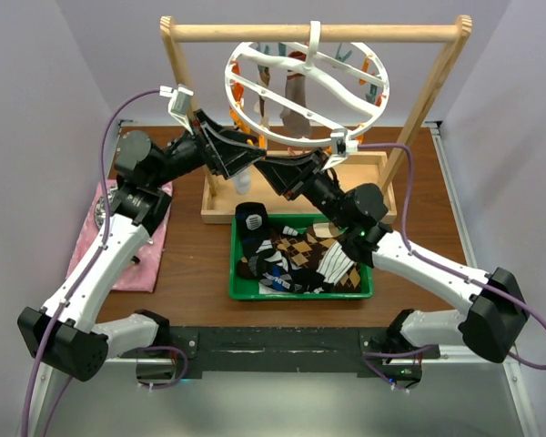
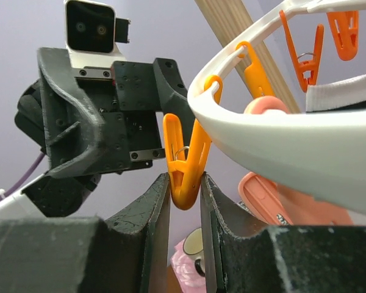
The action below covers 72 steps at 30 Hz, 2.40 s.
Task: Clip the socks to the hanger
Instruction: Open the clamp at the hanger.
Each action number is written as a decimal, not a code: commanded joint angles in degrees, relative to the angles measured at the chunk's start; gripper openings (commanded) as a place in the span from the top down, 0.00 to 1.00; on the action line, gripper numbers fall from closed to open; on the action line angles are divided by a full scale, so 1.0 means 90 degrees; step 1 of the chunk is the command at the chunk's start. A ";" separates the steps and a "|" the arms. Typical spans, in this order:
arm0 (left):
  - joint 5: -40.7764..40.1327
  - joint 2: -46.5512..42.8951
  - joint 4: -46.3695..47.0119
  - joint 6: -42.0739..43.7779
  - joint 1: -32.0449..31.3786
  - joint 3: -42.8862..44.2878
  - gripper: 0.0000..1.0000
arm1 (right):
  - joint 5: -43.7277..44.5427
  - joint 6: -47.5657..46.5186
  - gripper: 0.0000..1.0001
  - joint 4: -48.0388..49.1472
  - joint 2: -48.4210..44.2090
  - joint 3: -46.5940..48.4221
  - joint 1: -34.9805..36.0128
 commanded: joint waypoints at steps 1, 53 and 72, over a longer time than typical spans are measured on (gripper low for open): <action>-0.0312 -0.0159 -0.0712 0.0692 0.0052 0.0422 0.17 | 0.0295 -0.0819 1.00 -0.0694 -0.0246 0.0666 0.0091; -0.1504 0.0153 -0.2296 0.1621 -0.0075 0.1243 0.30 | 0.2464 -0.5079 0.51 -0.3069 -0.0031 0.1585 0.1361; -0.0899 0.0153 -0.1094 0.1387 -0.0065 0.0833 0.34 | 0.1859 -0.4620 0.44 -0.5704 -0.1398 0.1984 0.1732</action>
